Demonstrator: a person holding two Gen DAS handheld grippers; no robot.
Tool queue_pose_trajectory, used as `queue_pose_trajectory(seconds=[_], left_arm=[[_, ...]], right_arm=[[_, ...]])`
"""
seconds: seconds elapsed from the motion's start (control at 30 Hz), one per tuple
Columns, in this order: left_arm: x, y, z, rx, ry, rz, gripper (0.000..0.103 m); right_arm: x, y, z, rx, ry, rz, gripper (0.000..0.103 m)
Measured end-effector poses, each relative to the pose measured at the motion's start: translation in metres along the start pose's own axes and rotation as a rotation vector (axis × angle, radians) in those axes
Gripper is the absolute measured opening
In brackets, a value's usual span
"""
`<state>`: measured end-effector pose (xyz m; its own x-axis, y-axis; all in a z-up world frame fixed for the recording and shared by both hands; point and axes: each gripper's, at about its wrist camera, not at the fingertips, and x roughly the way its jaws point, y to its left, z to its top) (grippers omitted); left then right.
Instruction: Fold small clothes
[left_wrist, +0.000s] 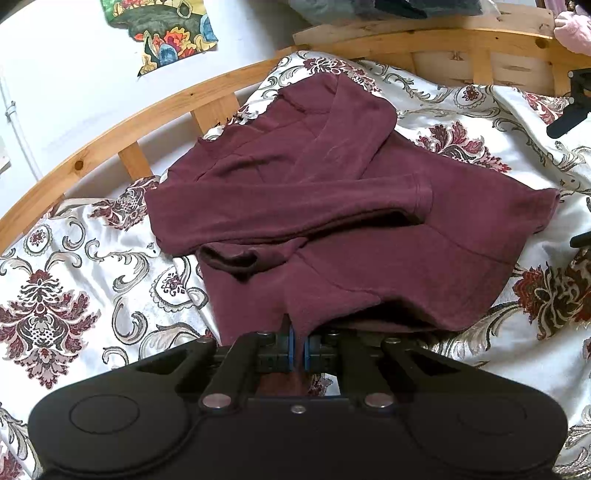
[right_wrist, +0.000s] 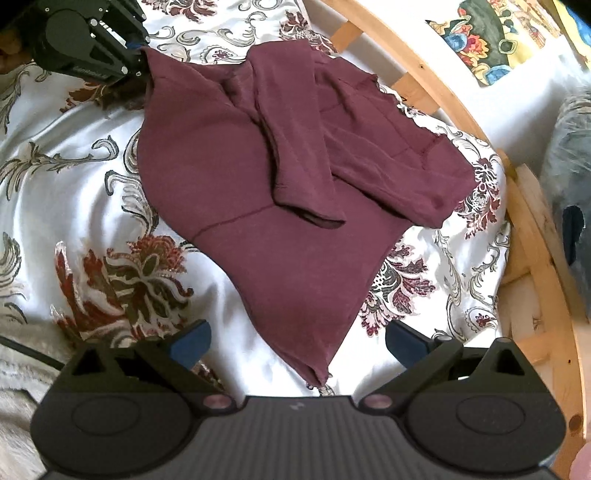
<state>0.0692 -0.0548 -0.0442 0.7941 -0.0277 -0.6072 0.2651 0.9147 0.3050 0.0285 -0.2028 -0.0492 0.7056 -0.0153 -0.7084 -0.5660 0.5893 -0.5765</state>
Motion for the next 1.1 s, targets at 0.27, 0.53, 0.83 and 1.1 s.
queue_pose_trajectory(seconds=[0.27, 0.53, 0.83, 1.1], left_arm=[[-0.003, 0.002, 0.01, 0.004, -0.015, -0.013, 0.004], [-0.009, 0.006, 0.026, -0.003, -0.027, -0.011, 0.004], [-0.022, 0.014, 0.035, -0.024, -0.039, -0.002, 0.004], [-0.027, 0.014, 0.014, -0.002, -0.037, 0.019, 0.004]], right_arm=[[0.003, -0.017, 0.006, 0.115, -0.076, 0.159, 0.091], [0.011, 0.019, 0.038, 0.066, -0.168, 0.19, 0.091], [0.037, 0.053, 0.052, -0.022, -0.12, -0.004, 0.078], [0.05, -0.001, 0.026, 0.024, 0.076, -0.145, 0.045]])
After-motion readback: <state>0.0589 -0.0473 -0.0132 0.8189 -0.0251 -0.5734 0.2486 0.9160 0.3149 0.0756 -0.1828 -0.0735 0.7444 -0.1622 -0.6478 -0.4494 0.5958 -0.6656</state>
